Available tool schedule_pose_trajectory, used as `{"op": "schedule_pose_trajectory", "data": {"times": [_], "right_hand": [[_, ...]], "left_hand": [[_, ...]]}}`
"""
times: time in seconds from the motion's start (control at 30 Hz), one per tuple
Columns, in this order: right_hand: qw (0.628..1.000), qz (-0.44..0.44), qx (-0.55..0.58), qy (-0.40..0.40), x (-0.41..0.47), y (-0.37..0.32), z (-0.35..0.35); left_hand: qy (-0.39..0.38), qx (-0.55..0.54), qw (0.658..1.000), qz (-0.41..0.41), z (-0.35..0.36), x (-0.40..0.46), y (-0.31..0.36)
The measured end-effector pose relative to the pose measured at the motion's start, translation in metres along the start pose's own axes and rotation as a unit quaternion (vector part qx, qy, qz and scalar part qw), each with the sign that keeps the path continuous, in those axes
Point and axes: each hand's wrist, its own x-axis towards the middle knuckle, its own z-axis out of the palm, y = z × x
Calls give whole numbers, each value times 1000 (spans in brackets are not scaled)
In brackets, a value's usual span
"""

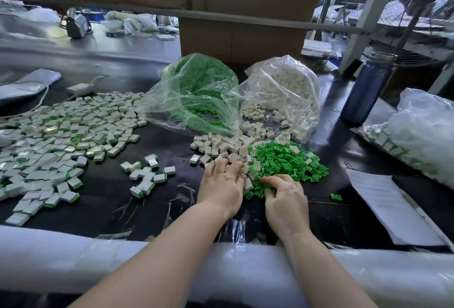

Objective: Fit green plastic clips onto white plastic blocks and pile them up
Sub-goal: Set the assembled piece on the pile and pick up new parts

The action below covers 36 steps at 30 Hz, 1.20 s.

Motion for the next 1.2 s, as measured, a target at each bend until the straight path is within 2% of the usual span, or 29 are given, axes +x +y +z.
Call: {"op": "schedule_pose_trajectory", "data": {"times": [0.27,0.43,0.57,0.73,0.83,1.07,1.13,1.2], "right_hand": [[1000,1,6,0,-1,0,-1],[1000,0,11,2,-1,0,0],[1000,-2,17,2,-1,0,0],[1000,0,23,1,-1,1,0],[1000,0,21,-1,-1,0,0],[1000,1,23,-2,0,0,-1],[1000,2,22,-4,-1,0,-1],[1000,1,22,-4,-1,0,-1]], "left_hand": [[-16,-26,1000,-1,3,-19,2],[29,-131,991,-8,0,-26,-1],[74,-44,995,-43,-9,-21,-9],[-20,65,992,-107,-21,-4,-29],[-34,132,980,-146,-26,-2,-38],[26,231,956,-180,-35,-5,-41],[62,228,958,-161,-37,-8,-42],[101,185,972,-107,-39,-11,-41]]}}
